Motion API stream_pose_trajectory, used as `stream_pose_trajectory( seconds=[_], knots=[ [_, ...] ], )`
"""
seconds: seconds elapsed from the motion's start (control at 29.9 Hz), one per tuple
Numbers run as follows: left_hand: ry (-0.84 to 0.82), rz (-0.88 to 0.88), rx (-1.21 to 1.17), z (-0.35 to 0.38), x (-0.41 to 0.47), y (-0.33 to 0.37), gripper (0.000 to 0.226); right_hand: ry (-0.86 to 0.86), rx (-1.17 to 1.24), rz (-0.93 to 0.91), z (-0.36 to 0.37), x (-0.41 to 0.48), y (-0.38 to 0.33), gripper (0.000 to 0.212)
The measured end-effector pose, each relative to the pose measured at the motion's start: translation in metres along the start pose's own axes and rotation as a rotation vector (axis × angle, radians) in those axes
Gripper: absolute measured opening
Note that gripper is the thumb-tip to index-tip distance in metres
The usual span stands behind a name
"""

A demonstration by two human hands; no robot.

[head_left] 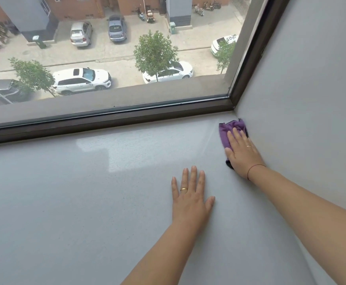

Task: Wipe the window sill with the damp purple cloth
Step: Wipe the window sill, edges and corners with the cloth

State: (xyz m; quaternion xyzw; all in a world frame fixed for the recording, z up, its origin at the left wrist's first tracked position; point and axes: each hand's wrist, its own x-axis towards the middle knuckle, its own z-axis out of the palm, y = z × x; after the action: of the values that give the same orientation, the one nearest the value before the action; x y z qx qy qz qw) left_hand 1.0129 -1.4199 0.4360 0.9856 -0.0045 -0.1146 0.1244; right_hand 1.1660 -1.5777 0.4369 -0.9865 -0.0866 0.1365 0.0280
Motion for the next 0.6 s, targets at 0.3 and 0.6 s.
stream_pose_trajectory(
  seconds=[0.3,0.6],
  knots=[
    [0.003,-0.005,0.024,0.008,-0.017,0.007,0.07,0.002,-0.025,-0.17,0.027,-0.07,-0.028,0.06],
    [0.0,0.001,0.033,0.015,-0.052,0.011,0.069,0.032,0.064,0.113,0.031,-0.109,-0.029,0.062]
  ],
)
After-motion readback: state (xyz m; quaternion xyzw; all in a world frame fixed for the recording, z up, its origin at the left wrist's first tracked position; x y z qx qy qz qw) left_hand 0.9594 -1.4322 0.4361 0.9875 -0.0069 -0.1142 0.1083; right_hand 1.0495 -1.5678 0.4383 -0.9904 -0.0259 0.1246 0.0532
